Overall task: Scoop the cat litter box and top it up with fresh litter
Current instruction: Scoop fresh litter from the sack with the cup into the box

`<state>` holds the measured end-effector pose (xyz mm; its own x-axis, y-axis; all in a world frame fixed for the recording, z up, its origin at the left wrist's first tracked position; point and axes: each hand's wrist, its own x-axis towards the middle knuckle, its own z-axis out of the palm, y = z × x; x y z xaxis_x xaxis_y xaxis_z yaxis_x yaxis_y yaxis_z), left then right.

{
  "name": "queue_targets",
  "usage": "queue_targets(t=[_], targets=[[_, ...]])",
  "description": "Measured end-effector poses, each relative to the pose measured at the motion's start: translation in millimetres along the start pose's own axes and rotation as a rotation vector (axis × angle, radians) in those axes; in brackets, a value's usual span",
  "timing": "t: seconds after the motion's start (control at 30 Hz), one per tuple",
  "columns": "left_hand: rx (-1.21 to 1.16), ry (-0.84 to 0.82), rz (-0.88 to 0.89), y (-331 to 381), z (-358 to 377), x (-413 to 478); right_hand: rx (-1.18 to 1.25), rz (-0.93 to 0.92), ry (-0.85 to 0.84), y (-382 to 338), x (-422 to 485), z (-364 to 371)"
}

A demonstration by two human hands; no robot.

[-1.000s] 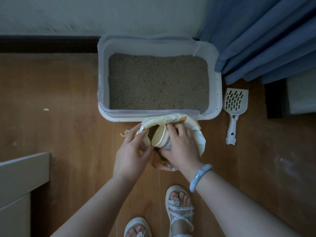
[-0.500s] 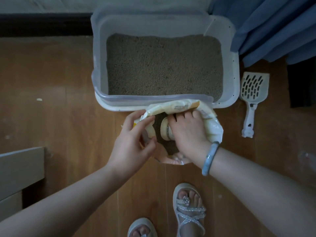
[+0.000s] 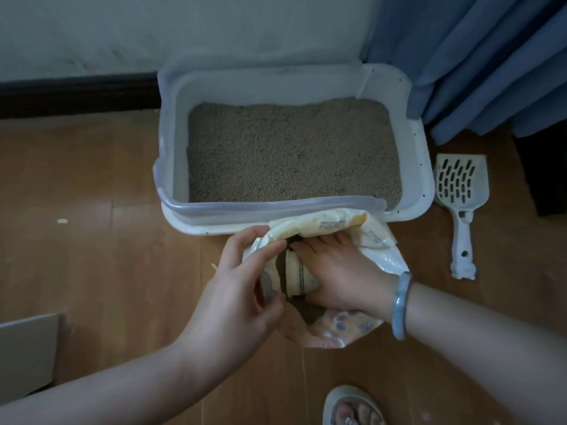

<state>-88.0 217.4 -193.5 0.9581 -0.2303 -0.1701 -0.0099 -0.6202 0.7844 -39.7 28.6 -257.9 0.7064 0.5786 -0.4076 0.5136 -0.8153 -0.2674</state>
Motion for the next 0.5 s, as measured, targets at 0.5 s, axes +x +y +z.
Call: queue_targets(t=[0.5], targets=[[0.165, -0.069, 0.081, 3.8, -8.1, 4.6, 0.697, 0.034, -0.110, 6.1, -5.9, -18.1]])
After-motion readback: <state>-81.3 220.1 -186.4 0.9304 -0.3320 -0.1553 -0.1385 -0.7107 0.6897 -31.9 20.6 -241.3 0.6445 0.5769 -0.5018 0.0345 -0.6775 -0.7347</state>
